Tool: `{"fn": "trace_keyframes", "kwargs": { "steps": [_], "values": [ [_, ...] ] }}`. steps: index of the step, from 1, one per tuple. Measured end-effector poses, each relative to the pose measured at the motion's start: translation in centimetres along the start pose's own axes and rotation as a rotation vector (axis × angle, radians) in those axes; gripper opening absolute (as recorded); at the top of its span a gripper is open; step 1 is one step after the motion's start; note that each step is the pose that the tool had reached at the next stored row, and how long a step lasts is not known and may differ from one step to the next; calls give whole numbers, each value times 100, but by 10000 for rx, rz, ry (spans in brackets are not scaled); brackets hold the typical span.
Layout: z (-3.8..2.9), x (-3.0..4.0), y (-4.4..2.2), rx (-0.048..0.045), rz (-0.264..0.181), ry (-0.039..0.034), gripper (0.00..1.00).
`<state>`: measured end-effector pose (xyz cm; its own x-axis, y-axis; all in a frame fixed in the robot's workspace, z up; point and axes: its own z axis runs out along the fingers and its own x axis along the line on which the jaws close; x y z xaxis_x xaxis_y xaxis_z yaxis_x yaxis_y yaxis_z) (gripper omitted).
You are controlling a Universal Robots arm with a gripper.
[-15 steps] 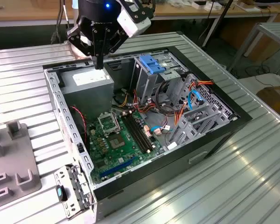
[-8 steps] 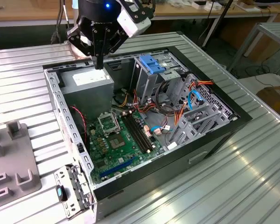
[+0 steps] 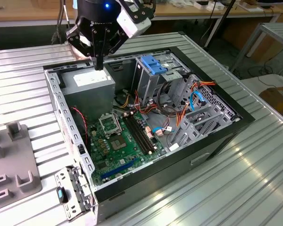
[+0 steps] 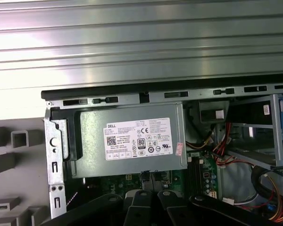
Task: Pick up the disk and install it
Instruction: 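Reach for the disk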
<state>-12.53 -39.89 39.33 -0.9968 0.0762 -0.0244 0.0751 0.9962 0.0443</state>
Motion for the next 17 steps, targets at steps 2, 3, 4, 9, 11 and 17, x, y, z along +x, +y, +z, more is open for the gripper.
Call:
{"fn": "trace_keyframes", "kwargs": {
  "steps": [2, 3, 4, 9, 11, 17],
  "values": [
    [-1, 36, -3, 0, -1, 0, 11],
    [-2, 51, -4, 0, -1, 0, 11],
    [-2, 65, -5, -1, -1, 0, 11],
    [-6, 203, -15, 0, -1, 0, 11],
    [-7, 273, -20, 0, 0, 0, 11],
    [-12, 443, -33, 0, 0, 0, 11]
  ]
}}
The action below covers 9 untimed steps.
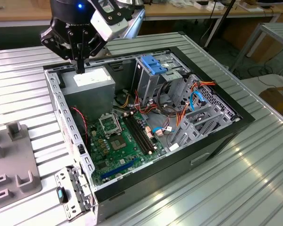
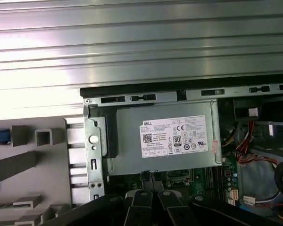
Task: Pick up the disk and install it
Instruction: 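Reach for the disk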
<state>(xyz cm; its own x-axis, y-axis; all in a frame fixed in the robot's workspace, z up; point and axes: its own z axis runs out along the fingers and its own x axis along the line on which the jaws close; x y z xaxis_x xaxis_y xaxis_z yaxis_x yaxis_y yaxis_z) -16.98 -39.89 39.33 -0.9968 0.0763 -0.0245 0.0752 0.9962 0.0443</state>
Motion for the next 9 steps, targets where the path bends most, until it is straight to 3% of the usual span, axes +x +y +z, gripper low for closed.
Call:
{"fn": "trace_keyframes", "kwargs": {
  "steps": [1, 3, 6, 7, 9],
  "values": [
    [-1, 29, -2, 0, 0, 0, 11],
    [-5, 170, -13, 0, 0, -1, 11],
    [-8, 289, -22, -1, -2, -2, 11],
    [-10, 371, -28, 0, 0, -1, 11],
    [-12, 410, -31, 0, -1, -1, 11]
  ]
}}
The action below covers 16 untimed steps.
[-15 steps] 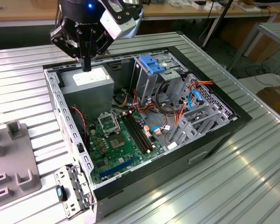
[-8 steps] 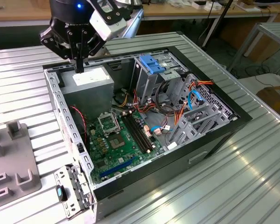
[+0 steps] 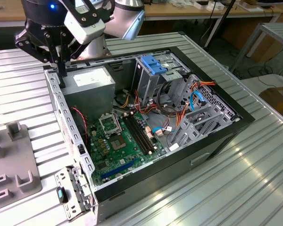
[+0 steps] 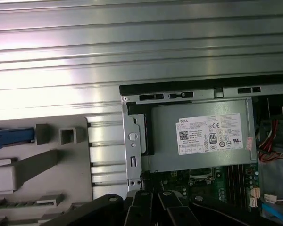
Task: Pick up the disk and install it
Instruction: 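Reach for the disk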
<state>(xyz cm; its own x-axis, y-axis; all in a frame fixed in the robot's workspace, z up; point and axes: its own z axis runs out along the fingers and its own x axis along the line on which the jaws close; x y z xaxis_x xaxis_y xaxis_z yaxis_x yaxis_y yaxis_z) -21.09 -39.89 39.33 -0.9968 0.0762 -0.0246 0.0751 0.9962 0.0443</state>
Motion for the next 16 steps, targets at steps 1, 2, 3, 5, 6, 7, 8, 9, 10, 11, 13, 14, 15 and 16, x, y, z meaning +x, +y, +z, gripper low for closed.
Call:
{"fn": "trace_keyframes", "kwargs": {
  "steps": [1, 2, 3, 5, 6, 7, 8, 9, 10, 11, 13, 14, 15, 16],
  "values": [
    [0, 12, -1, -1, -1, -1, 11],
    [0, 13, -1, 0, -1, 0, 11],
    [0, 14, -1, 0, -1, 0, 11],
    [-2, 87, -7, -1, -1, 0, 11],
    [-4, 181, -14, -1, 1, -1, 11],
    [-6, 265, -20, 0, -1, 0, 11],
    [-7, 309, -23, -1, 0, -1, 11],
    [-8, 341, -25, -1, 1, 0, 11],
    [-8, 382, -28, -1, 2, -1, 11],
    [-9, 411, -30, -1, 2, -1, 11],
    [-11, 469, -34, 0, 1, 0, 11],
    [-12, 513, -37, -1, 3, -1, 11],
    [-13, 554, -40, 0, 4, -1, 11],
    [-14, 580, -42, -1, 5, -1, 11]
  ]
}}
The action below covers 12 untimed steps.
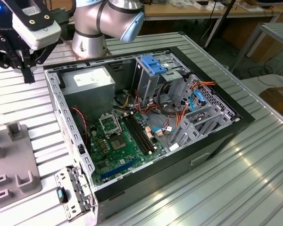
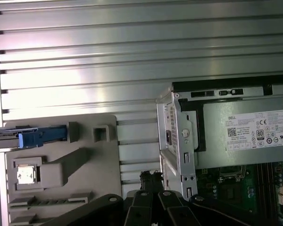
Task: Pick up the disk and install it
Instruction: 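Reach for the disk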
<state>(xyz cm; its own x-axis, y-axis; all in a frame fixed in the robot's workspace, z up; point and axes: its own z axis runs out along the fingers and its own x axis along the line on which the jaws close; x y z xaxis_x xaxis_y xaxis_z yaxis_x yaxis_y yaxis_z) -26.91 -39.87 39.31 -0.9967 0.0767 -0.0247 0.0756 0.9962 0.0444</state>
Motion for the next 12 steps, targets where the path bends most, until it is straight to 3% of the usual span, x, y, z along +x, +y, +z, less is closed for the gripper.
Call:
{"fn": "trace_keyframes", "kwargs": {
  "steps": [4, 8, 10, 12],
  "values": [
    [-6, 198, -15, 1, 3, 1, 11],
    [-10, 328, -24, 1, 4, 1, 11],
    [-13, 470, -35, 1, 7, 0, 11],
    [-16, 556, -42, 1, 8, 0, 11]
  ]
}}
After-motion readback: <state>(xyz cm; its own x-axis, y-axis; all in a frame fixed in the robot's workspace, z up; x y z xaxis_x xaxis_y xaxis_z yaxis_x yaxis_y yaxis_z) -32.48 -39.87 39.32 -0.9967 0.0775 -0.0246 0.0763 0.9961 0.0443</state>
